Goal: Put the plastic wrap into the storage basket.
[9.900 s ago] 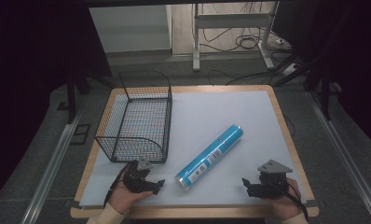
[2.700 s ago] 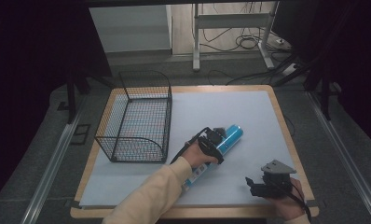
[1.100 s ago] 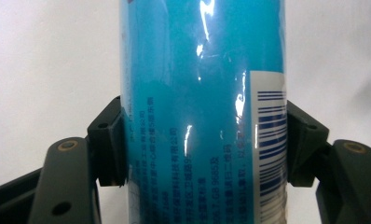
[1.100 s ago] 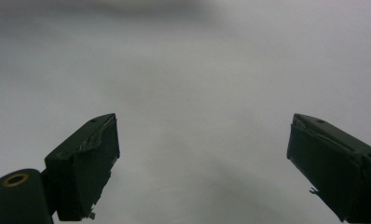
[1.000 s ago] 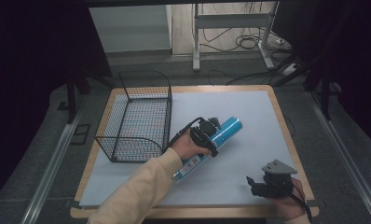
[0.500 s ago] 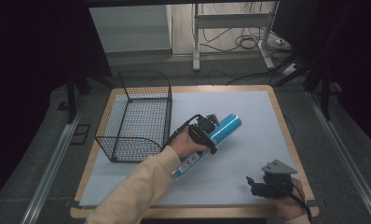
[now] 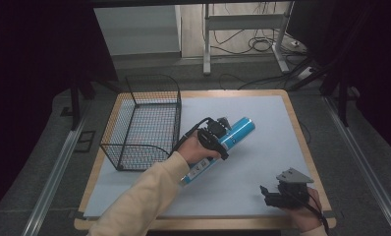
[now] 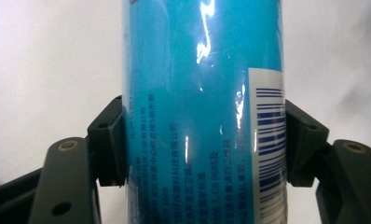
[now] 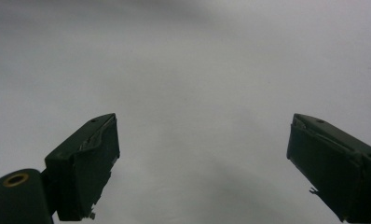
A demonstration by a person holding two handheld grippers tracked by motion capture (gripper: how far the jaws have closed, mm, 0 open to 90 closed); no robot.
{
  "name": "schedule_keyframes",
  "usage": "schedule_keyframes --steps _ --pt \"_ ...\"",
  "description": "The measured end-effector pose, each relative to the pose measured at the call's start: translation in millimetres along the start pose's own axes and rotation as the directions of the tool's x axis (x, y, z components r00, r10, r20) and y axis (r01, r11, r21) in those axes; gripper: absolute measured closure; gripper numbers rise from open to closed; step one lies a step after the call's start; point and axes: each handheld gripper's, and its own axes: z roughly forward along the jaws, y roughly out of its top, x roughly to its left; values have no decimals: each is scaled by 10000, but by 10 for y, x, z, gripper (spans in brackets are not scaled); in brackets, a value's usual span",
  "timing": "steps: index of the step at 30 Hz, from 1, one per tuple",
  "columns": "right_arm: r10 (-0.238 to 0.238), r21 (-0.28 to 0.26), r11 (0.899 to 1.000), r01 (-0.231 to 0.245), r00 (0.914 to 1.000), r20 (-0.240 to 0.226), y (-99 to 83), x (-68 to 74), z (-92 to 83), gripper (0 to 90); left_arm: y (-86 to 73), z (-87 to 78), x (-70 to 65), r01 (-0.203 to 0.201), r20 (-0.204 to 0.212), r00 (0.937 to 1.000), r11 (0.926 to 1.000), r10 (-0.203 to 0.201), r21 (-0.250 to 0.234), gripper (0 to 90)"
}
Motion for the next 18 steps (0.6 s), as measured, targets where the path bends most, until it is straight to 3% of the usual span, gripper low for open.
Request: schedule_keyframes --steps 7,18 --pt "4 -5 10000 -4 10000 13 0 0 0 95 26 -120 18 106 -95 9999 9994 -109 -327 314" --pt "-16 -1 10000 16 10000 38 0 -1 -1 95 60 -218 33 -19 -183 9998 9994 12 -356 314"
